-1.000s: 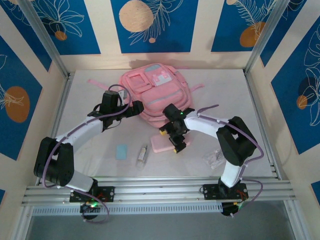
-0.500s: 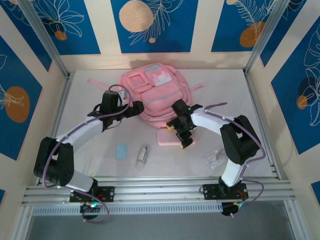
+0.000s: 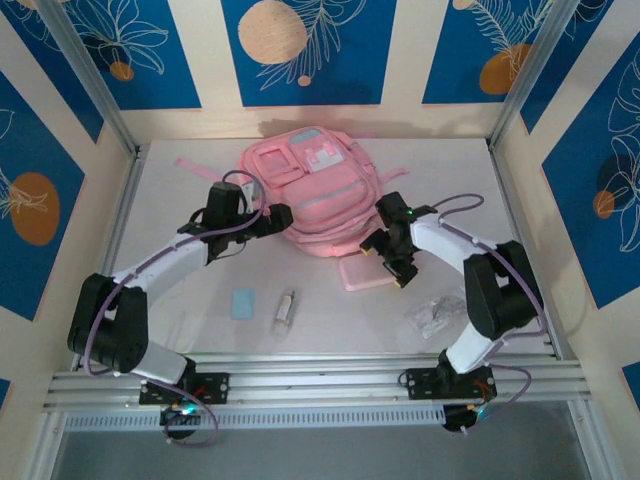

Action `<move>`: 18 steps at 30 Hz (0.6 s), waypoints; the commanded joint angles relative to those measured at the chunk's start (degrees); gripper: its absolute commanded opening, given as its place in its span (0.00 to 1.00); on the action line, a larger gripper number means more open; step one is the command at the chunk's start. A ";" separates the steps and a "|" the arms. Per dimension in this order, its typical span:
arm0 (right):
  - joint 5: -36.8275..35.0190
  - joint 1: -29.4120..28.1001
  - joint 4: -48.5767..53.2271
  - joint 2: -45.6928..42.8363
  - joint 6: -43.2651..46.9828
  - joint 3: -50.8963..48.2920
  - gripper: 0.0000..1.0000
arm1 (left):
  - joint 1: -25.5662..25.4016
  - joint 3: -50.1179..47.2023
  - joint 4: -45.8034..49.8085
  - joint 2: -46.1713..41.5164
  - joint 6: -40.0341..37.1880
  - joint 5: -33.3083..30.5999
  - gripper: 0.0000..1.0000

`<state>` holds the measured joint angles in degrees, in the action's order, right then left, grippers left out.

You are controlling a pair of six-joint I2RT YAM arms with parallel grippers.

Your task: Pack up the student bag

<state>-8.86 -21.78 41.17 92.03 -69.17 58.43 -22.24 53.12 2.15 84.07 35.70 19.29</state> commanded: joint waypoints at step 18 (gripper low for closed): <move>16.37 13.07 -33.09 -5.07 15.66 -12.74 1.00 | -8.78 -2.15 -3.63 3.10 0.53 3.03 1.00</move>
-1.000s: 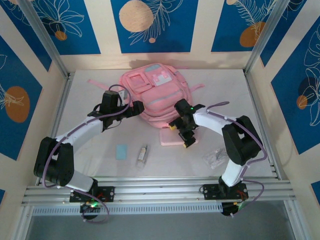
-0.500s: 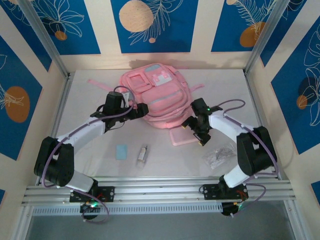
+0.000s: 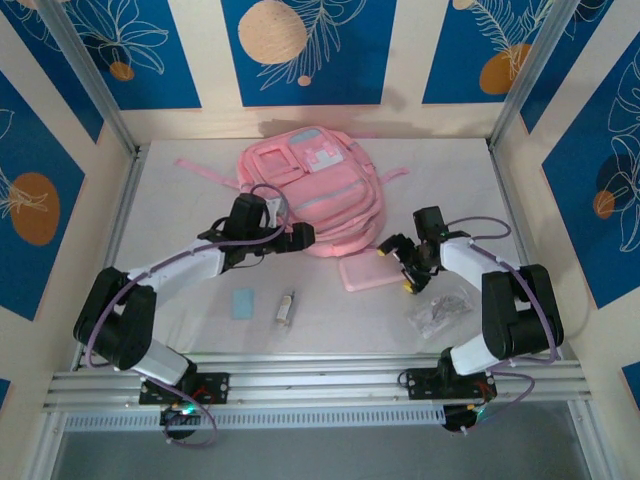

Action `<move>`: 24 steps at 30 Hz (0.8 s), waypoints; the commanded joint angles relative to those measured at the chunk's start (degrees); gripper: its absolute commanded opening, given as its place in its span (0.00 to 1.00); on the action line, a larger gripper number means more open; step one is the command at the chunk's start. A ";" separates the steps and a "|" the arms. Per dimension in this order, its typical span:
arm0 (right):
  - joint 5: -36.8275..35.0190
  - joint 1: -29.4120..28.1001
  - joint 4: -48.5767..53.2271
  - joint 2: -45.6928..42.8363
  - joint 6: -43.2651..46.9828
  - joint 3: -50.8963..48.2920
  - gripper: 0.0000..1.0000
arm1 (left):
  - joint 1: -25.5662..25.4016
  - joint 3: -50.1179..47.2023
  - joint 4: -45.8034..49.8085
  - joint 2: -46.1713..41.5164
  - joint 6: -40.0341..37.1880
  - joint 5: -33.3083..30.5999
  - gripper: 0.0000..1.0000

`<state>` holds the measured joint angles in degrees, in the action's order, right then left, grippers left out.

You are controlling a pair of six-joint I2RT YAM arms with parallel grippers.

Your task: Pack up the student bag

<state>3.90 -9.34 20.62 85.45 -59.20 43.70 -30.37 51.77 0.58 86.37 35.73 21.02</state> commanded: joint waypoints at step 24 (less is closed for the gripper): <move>-17.93 -13.46 23.50 15.33 13.10 23.82 0.99 | -0.81 0.59 0.78 -0.19 -1.01 -1.66 1.00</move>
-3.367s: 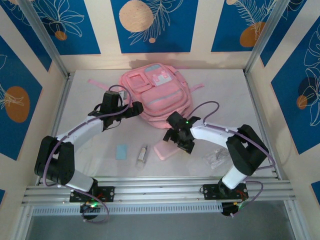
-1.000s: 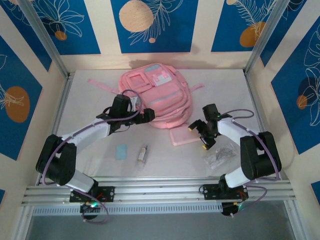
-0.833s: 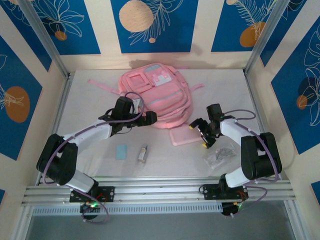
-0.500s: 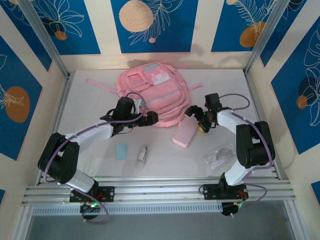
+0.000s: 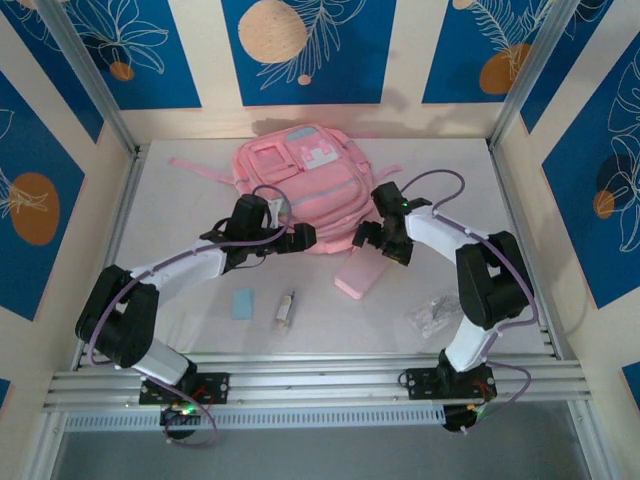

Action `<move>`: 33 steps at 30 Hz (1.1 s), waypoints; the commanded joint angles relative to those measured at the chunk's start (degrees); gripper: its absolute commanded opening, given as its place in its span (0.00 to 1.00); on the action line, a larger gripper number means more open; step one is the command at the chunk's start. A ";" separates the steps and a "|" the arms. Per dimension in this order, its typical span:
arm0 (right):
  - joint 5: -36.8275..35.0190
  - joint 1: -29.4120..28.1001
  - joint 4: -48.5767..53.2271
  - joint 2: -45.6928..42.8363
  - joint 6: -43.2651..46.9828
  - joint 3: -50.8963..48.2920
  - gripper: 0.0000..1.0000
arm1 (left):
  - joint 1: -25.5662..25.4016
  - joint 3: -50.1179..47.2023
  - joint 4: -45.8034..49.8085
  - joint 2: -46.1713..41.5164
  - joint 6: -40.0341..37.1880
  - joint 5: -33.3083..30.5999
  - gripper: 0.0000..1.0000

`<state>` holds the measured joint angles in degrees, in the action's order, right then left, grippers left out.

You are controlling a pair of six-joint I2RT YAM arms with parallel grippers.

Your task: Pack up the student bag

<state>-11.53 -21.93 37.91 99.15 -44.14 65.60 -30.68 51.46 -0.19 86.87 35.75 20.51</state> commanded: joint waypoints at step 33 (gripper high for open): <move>3.72 -4.76 5.24 6.50 -28.17 1.21 1.00 | -0.44 2.10 3.48 -1.53 -2.61 -2.87 1.00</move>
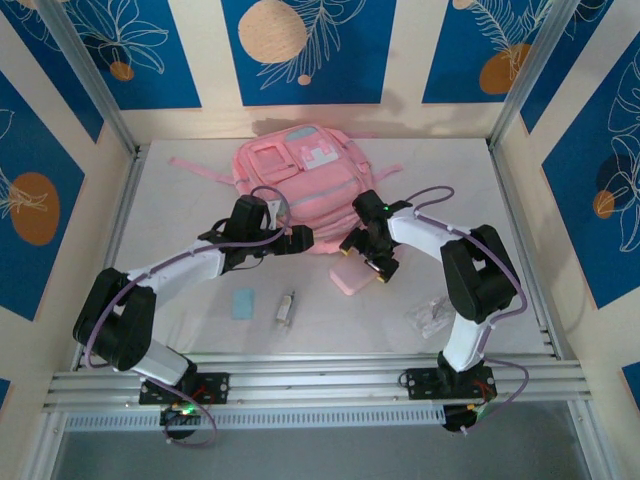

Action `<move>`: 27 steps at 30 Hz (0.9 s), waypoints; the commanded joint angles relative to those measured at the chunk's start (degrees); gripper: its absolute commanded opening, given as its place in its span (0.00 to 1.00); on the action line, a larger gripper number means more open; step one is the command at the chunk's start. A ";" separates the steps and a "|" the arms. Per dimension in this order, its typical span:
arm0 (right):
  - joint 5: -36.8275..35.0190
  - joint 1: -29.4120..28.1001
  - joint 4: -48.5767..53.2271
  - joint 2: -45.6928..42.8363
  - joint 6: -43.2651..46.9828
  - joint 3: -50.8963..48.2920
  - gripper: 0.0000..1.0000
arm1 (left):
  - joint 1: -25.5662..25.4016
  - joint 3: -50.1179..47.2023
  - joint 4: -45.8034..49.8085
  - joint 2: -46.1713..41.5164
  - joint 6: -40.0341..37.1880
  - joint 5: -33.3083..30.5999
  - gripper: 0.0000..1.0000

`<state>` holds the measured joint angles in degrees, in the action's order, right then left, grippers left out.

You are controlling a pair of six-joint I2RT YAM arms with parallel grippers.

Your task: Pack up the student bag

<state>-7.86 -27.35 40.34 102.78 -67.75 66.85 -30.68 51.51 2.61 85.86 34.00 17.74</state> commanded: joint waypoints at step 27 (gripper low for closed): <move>-6.28 -1.82 4.44 2.14 -1.12 -4.20 0.86 | -0.19 12.74 10.35 1.10 -11.03 -9.26 1.00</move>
<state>-10.13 -28.88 40.45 102.98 -71.59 66.96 -30.68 62.65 10.52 86.43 25.30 10.41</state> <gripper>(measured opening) 0.876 0.999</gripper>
